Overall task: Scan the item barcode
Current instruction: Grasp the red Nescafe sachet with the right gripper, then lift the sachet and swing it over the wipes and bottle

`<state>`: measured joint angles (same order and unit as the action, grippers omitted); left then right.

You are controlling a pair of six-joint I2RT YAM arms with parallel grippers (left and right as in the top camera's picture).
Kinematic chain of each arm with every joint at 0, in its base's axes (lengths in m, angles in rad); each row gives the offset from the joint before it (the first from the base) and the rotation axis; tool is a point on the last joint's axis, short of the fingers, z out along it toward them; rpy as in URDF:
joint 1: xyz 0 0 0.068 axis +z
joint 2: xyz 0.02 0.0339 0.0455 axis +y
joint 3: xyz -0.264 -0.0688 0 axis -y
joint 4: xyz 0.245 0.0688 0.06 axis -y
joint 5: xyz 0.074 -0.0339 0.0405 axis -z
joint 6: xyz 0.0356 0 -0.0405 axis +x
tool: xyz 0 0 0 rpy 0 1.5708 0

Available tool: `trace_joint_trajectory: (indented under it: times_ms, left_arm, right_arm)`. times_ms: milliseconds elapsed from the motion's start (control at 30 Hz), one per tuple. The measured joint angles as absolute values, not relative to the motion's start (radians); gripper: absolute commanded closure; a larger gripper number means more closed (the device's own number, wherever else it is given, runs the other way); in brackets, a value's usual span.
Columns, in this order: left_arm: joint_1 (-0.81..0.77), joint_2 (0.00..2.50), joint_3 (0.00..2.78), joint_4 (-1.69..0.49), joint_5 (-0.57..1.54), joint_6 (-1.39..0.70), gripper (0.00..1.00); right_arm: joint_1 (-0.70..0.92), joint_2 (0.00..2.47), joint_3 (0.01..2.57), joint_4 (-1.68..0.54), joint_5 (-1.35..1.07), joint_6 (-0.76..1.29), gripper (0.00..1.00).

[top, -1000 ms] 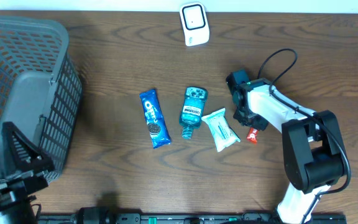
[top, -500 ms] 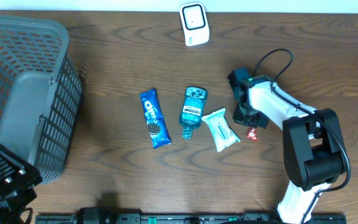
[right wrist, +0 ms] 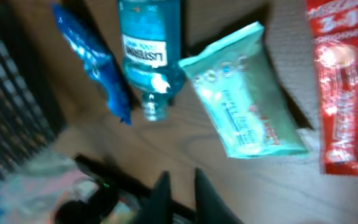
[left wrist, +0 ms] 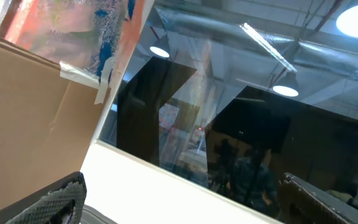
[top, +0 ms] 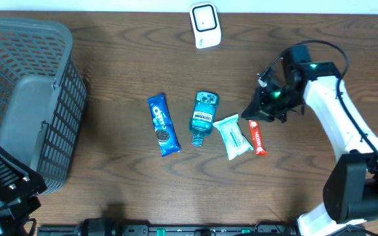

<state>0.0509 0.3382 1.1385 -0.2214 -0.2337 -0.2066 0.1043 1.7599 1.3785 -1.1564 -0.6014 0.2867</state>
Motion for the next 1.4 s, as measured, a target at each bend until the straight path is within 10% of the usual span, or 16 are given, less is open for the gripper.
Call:
trace_joint_trajectory:
  times_ms: [67,133,967,1400]
  left_arm:
    - [0.051,0.338,1.139,-0.223,-0.234,-0.207,0.02]
    - [0.051,0.338,1.139,-0.226,-0.234,-0.207,0.02]
    - [0.051,0.148,1.008,-0.274,-0.208,-0.318,0.02]
    - [0.051,0.006,0.89,-0.261,-0.188,-0.34,0.02]
  right_arm:
    - [0.107,1.761,1.376,-1.178,-0.497,0.288,0.2]
    - [0.127,1.761,1.373,-1.185,-0.388,0.292,0.04]
    - [0.341,1.765,1.021,-0.73,0.148,0.41,0.51]
    - [0.423,1.822,1.034,-0.692,0.292,0.337,0.5]
